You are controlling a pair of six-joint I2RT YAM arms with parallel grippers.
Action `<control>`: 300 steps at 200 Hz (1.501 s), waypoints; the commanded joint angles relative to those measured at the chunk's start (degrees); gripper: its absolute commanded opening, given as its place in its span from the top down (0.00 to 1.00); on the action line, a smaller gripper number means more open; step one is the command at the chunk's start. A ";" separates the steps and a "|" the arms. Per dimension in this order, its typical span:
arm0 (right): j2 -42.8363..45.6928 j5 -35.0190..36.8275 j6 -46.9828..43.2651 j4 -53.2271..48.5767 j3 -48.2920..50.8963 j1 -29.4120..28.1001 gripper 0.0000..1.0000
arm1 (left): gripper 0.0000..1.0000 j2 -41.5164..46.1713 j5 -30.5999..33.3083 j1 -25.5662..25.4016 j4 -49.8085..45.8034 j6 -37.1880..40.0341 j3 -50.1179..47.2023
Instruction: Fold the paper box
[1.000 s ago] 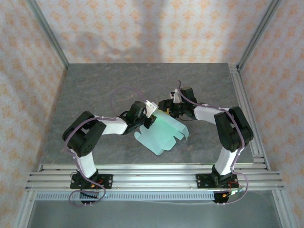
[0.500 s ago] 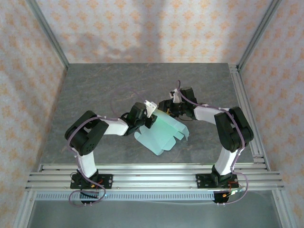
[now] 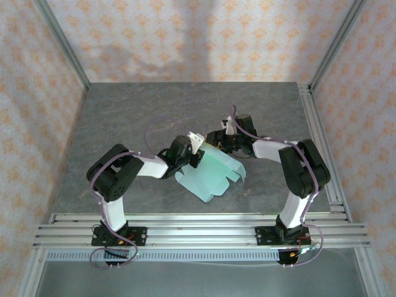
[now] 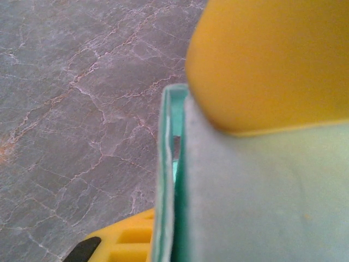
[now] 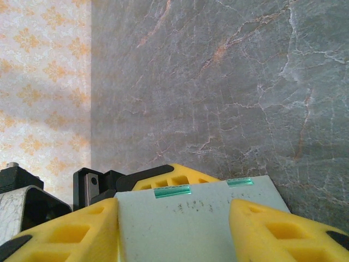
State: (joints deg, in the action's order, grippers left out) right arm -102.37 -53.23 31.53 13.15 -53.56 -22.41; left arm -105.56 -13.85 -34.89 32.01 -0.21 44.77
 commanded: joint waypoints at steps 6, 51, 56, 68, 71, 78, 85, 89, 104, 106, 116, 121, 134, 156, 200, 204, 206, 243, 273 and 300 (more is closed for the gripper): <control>-1.09 2.70 0.19 -6.12 2.67 -0.24 0.48 | 0.91 -0.35 4.86 0.10 1.74 -1.79 -1.01; -1.43 2.36 1.60 -4.62 2.63 -0.15 0.49 | 0.76 -0.09 5.80 0.07 5.03 -4.00 -3.40; -1.41 2.73 1.17 -5.21 2.54 -0.16 0.49 | 0.73 -0.09 5.72 0.00 5.13 -4.05 -3.40; -1.30 3.54 -0.03 -6.80 2.41 -0.11 0.49 | 0.72 -0.09 5.65 0.02 5.01 -4.19 -3.48; -1.20 3.76 -0.25 -7.14 2.41 -0.12 0.49 | 0.72 -0.09 5.63 0.00 5.13 -4.34 -3.47; -1.02 3.92 -0.64 -7.70 2.37 -0.09 0.49 | 0.76 0.00 5.60 0.01 5.25 -4.46 -3.60; -1.00 3.93 -0.84 -7.95 2.43 -0.11 0.49 | 0.86 0.08 5.58 -0.02 5.38 -4.63 -3.72; -0.86 3.93 -0.79 -7.95 2.48 -0.16 0.49 | 0.91 0.09 5.51 0.00 5.54 -4.79 -3.73; -0.60 4.01 -0.85 -7.96 2.50 -0.11 0.49 | 1.00 0.09 5.11 0.07 5.41 -4.89 -3.60; -0.52 4.01 -0.85 -7.83 2.50 -0.09 0.48 | 1.00 0.09 5.07 0.02 5.36 -4.96 -3.52; -0.35 4.10 -0.76 -7.79 2.45 -0.12 0.48 | 1.00 0.00 4.73 0.00 5.25 -4.94 -3.25; -0.23 4.18 -0.69 -7.86 2.37 -0.10 0.48 | 1.00 -0.02 4.63 0.02 5.11 -4.97 -3.22; 0.09 4.35 -0.60 -8.54 1.85 -0.06 0.45 | 1.00 0.22 4.53 0.00 5.12 -5.12 -3.12; 2.46 5.19 -0.48 -9.17 1.60 0.00 0.38 | 1.00 0.96 4.16 0.09 4.99 -5.02 -3.38; 10.36 8.92 2.00 -8.22 3.20 2.85 0.33 | 1.00 2.79 1.82 0.27 4.50 -4.96 -3.69; 11.05 9.32 2.33 -7.94 3.55 3.47 0.33 | 1.00 2.88 1.41 0.34 4.55 -4.99 -3.68; 11.36 9.45 2.56 -7.78 3.73 3.83 0.33 | 1.00 2.90 1.18 0.31 4.53 -4.98 -3.67; 11.63 10.17 -1.39 -14.28 2.64 7.34 0.38 | 1.00 3.91 -5.27 0.57 4.58 -4.65 -3.36; 9.51 6.27 -6.26 -16.24 1.62 7.13 0.45 | 1.00 5.66 -10.41 0.61 0.75 -2.74 -1.68; 8.77 0.05 -8.19 -14.88 2.03 6.05 0.52 | 1.00 6.50 -9.76 0.83 1.11 -2.30 -1.69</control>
State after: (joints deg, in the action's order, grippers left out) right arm -92.79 -47.27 27.24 -1.23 -50.48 -15.29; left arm -101.34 -21.39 -34.50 33.85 -3.92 41.74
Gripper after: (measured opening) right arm 0.511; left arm 0.066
